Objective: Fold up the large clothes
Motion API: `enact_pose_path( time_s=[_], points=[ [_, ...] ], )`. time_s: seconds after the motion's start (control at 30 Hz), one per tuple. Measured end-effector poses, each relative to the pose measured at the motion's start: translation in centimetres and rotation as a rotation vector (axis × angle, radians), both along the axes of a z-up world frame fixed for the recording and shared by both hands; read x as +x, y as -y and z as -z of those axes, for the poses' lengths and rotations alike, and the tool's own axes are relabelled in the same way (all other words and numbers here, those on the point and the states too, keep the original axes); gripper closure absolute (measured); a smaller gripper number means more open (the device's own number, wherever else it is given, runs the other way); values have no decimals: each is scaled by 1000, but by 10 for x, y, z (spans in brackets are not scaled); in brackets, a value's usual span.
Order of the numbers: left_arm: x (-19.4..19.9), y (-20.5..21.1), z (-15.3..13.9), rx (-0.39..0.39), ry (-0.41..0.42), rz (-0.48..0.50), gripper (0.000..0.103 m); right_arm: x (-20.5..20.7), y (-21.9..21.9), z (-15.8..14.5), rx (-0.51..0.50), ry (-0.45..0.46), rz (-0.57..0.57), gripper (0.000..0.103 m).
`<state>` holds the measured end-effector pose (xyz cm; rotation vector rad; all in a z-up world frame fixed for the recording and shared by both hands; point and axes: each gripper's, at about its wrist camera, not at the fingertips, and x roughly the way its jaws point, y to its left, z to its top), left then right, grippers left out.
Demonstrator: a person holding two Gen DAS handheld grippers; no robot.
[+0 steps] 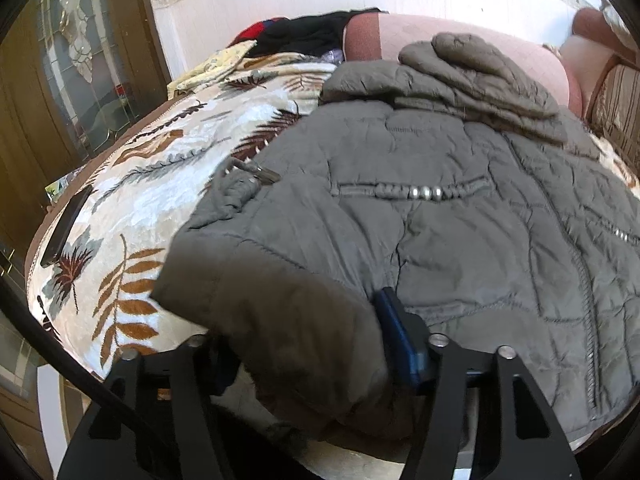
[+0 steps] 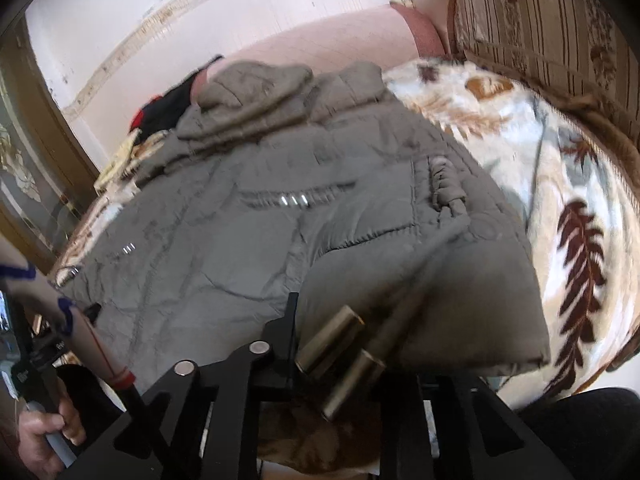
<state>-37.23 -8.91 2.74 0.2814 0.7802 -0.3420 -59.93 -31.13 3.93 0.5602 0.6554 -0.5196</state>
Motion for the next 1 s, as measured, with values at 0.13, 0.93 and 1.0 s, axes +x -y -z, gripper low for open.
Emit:
enact_pose_path(
  time_s=[0.13, 0.93, 1.0],
  points=[
    [4, -6, -10, -30, -19, -4, 62, 1, -5, -22, -46, 45, 6, 86],
    [7, 12, -14, -40, 5, 35, 72, 2, 14, -11, 73, 96, -9, 86],
    [6, 13, -14, -43, 4, 36, 71, 3, 14, -12, 79, 101, -11, 86]
  ],
)
